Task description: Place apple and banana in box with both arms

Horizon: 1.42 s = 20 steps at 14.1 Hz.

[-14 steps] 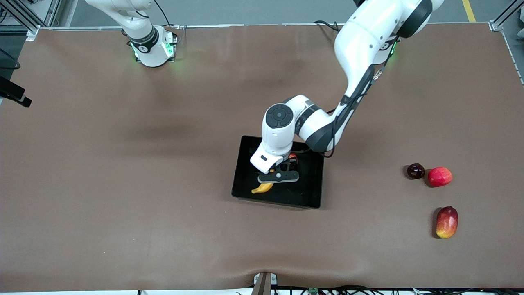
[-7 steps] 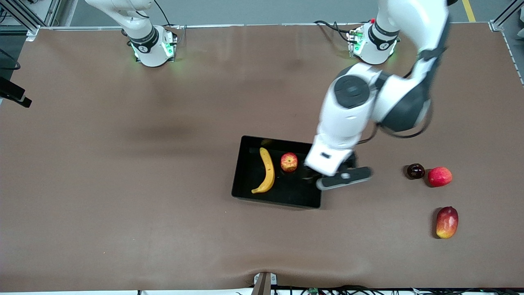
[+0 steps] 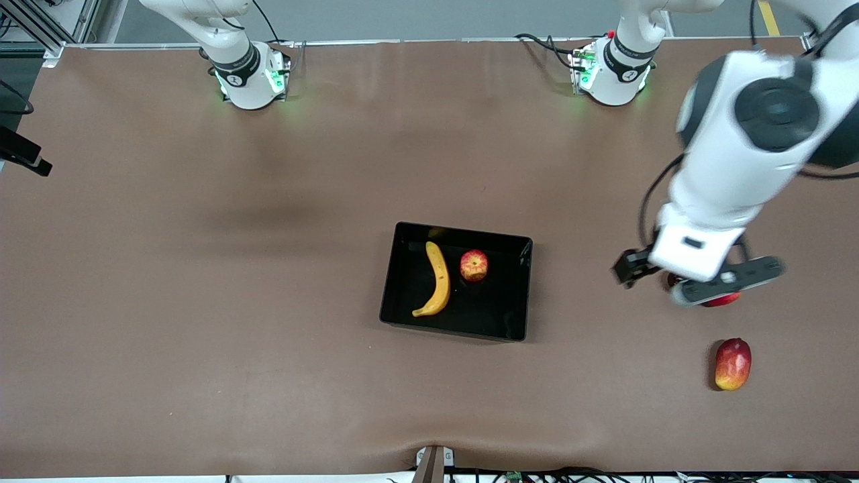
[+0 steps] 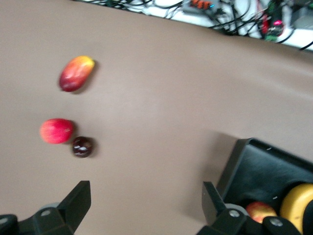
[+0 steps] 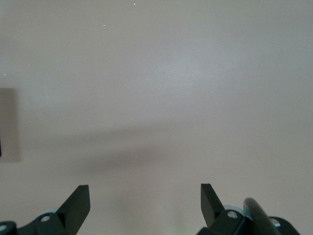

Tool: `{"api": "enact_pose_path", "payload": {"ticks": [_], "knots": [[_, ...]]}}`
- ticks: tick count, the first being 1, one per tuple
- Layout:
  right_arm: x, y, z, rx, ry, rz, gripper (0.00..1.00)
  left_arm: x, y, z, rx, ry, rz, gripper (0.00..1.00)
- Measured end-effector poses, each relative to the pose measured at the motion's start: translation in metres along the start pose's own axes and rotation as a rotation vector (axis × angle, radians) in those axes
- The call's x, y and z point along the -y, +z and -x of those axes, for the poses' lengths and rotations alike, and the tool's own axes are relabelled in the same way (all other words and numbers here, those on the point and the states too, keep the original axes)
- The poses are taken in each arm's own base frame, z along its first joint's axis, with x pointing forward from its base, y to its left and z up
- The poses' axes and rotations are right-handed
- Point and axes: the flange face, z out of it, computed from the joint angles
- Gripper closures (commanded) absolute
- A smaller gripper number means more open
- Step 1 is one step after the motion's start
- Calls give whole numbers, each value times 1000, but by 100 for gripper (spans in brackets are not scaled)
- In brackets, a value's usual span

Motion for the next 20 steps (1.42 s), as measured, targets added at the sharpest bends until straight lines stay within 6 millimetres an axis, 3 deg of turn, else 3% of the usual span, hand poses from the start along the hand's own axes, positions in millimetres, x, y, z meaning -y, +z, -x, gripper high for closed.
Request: {"api": "enact_pose_path", "payload": {"ticks": [2, 6, 10, 12, 16, 20], "knots": [[1, 0, 0, 0, -1, 0, 0, 27, -21, 2, 11, 26, -19, 0], [2, 0, 0, 0, -3, -1, 0, 58, -53, 11, 36, 104, 29, 0], [8, 0, 0, -2, -10, -30, 0, 124, -59, 9, 72, 135, 125, 0], [9, 0, 0, -3, -11, -46, 0, 145, -61, 22, 69, 174, 138, 0], [9, 0, 0, -2, -13, -46, 0, 154, -76, 64, 62, 204, 126, 0], [10, 0, 0, -1, -18, -45, 0, 151, -83, 81, 52, 265, 121, 0]]}}
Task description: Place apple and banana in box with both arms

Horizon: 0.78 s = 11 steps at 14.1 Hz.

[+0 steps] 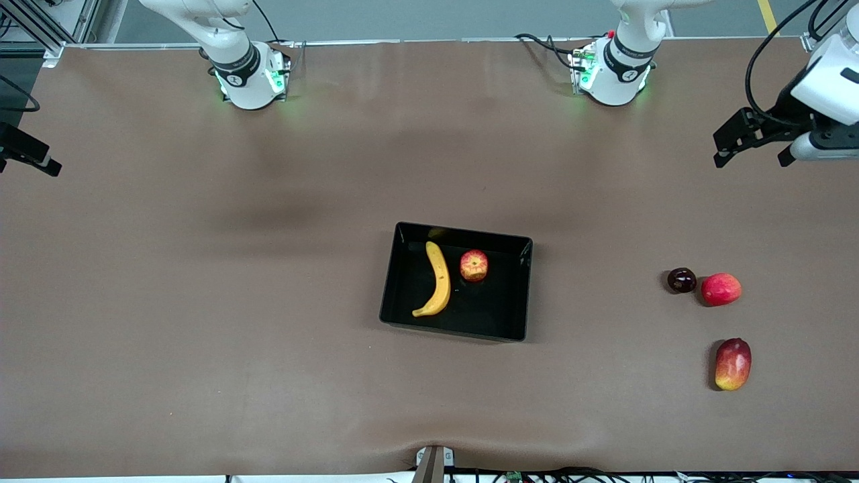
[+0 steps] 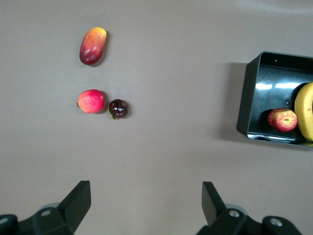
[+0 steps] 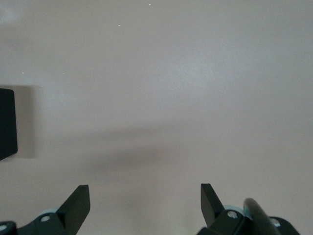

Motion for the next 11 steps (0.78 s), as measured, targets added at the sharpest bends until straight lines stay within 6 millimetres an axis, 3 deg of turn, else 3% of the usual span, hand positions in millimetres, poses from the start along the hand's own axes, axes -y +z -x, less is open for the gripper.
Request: {"api": "enact_pose_path", "payload": {"ticks": [11], "knots": [[7, 1, 0, 6, -51, 56, 0, 6, -9, -4, -19, -6, 3, 0]]}}
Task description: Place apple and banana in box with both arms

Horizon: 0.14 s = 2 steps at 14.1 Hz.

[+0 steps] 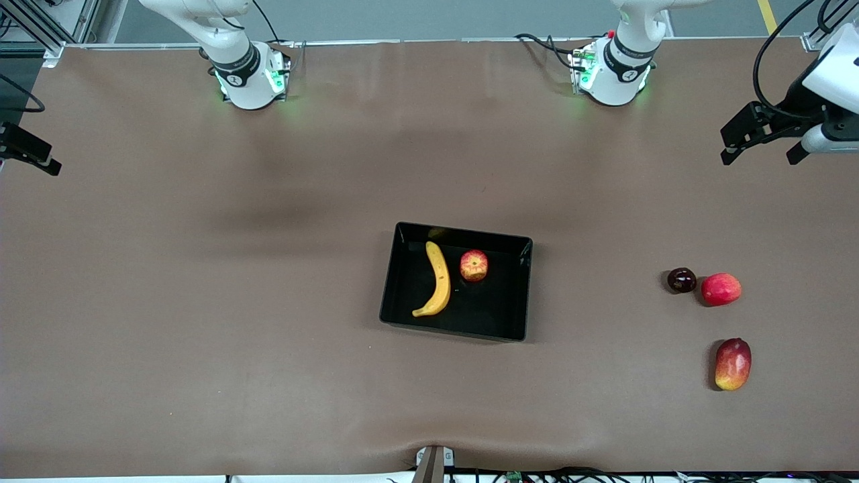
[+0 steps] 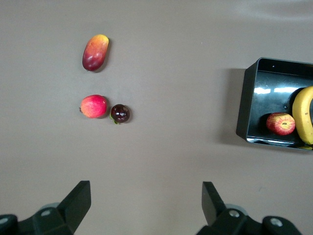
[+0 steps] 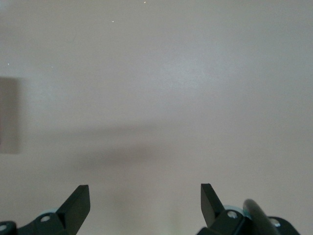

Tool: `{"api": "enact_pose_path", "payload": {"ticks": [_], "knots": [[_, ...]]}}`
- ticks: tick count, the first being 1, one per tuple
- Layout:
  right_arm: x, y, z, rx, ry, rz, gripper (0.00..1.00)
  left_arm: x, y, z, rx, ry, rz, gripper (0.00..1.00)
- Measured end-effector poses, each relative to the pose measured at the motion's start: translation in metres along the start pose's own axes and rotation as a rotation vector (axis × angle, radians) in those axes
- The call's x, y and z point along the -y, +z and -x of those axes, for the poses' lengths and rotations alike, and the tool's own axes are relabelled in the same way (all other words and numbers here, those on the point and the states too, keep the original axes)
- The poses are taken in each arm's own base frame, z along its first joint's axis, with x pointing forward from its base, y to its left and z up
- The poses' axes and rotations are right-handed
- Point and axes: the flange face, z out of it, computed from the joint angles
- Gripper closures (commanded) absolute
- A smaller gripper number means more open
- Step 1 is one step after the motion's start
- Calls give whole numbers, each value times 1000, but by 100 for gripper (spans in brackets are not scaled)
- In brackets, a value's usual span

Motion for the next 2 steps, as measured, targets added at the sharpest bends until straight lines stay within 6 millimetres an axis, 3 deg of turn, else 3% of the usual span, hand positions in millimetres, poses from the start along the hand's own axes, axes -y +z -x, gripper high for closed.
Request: {"api": "enact_pose_path", "payload": {"ticks": [2], "knots": [[1, 0, 0, 0, -3, 2, 0, 1, 7, -4, 13, -1, 1, 0]]}}
